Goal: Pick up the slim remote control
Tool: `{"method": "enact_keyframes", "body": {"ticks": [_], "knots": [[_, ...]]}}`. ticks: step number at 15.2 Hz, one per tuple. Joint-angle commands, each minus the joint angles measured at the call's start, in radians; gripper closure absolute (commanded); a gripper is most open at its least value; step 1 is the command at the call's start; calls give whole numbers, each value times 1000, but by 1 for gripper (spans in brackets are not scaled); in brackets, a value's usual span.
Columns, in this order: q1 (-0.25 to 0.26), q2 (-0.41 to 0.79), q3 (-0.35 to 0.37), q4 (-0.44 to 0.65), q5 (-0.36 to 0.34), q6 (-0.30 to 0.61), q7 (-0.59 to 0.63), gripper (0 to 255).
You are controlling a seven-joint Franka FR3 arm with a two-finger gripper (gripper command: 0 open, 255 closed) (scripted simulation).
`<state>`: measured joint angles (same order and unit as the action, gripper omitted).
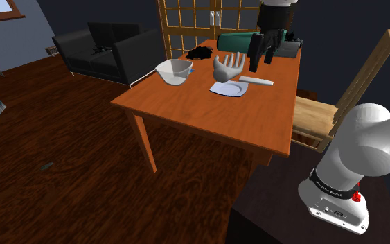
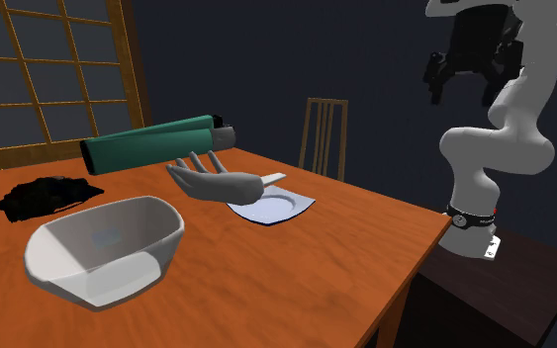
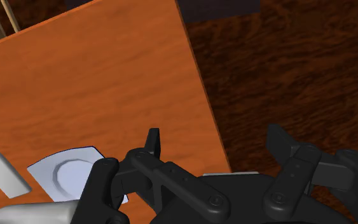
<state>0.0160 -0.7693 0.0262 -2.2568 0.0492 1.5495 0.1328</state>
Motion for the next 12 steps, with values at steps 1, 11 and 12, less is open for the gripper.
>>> {"method": "enact_keyframes", "body": {"ticks": [1,11,12], "knots": [[0,0,0,0,0,0,0,0],[-44,86,-207,-85,-126,159,-269,0],[-48,103,-228,-86,-137,176,-295,0]]}}
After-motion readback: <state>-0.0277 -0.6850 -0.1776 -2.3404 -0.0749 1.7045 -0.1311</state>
